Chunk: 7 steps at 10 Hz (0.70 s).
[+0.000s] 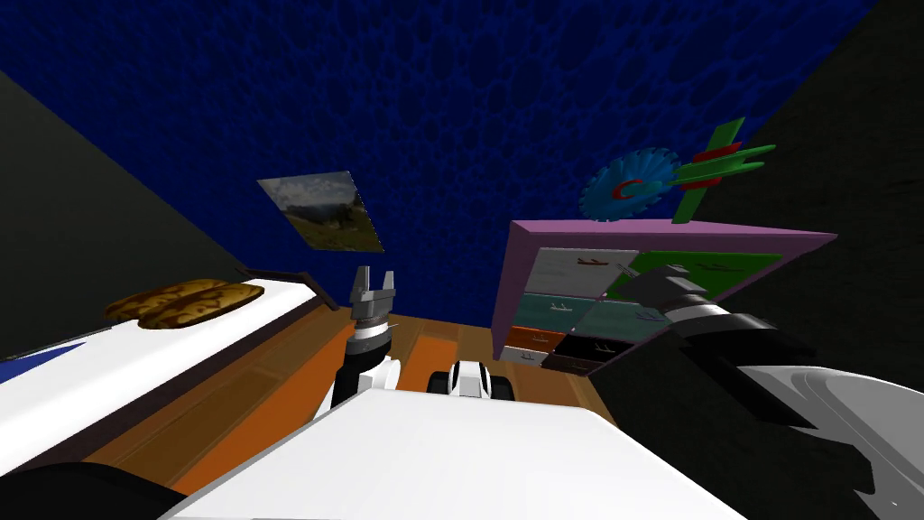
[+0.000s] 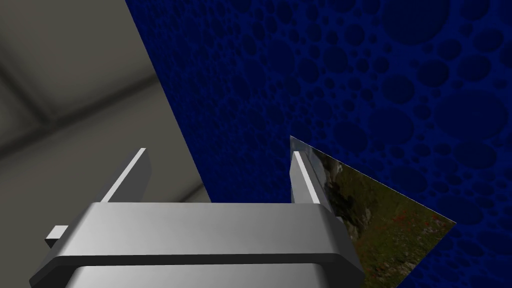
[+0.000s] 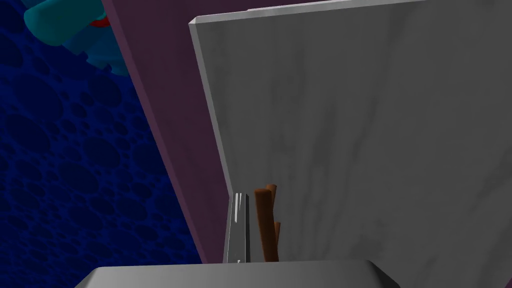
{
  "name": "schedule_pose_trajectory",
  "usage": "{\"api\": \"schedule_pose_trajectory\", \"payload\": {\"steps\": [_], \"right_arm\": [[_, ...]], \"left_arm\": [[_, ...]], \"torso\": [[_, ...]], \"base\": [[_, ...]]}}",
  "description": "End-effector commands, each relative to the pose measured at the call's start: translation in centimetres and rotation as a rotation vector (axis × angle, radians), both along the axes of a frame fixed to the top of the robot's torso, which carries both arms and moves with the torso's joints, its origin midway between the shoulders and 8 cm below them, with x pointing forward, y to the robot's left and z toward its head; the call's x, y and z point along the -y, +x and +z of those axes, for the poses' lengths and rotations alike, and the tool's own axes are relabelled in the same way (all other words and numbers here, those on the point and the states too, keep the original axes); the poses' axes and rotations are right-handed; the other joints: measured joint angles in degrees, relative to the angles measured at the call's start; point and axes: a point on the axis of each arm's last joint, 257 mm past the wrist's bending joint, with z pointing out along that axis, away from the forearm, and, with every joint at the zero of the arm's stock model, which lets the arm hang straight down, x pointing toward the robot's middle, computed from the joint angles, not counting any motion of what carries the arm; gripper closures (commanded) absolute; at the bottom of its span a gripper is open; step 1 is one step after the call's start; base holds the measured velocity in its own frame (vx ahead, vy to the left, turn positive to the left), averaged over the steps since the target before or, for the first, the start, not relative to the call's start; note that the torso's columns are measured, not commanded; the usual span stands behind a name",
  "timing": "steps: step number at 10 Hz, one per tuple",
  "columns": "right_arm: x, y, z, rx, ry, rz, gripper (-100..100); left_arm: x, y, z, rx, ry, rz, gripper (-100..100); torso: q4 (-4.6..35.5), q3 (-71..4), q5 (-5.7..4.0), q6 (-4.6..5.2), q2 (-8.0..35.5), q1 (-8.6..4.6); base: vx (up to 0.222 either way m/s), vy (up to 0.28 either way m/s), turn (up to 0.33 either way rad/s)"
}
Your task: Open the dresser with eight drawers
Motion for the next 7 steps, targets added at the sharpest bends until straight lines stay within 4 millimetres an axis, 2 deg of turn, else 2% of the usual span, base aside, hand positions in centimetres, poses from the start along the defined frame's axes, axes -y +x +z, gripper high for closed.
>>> {"api": "schedule_pose_trajectory", "payload": {"steps": [1, 3, 4, 5, 7], "right_arm": [[-3.0, 0.0, -0.4, -0.002, -0.004, 0.061, 100], [-4.8, -0.1, -0.5, 0.0, -0.004, 0.099, 100], [-4.3, 0.0, -0.5, -0.001, -0.004, 0.087, 100], [-3.8, -0.6, -0.3, -0.007, -0.066, 0.058, -100], [-3.1, -1.1, 0.0, -0.014, -0.126, 0.027, -100]], "left_arm": [[0.0, 0.0, 0.0, 0.0, 0.0, 0.0, 0], [0.0, 0.0, 0.0, 0.0, 0.0, 0.0, 0], [0.0, 0.0, 0.0, 0.0, 0.0, 0.0, 0], [0.0, 0.0, 0.0, 0.0, 0.0, 0.0, 0], [0.0, 0.0, 0.0, 0.0, 0.0, 0.0, 0]], "torso": [[0.0, 0.0, 0.04, -0.07, 0.1, 0.14], [0.1, 0.3, 0.06, -0.02, 0.4, 0.17], [0.1, 0.3, 0.05, 0.0, 0.5, 0.15], [0.2, 0.3, 0.05, -0.04, 0.5, 0.16], [0.1, 0.2, 0.17, -0.01, 0.4, 0.57]], "base": [[0.101, -0.01, -0.159], [0.077, -0.013, -0.182], [0.029, -0.002, -0.038], [0.033, 0.08, -0.072], [0.027, 0.173, -0.119]]}}
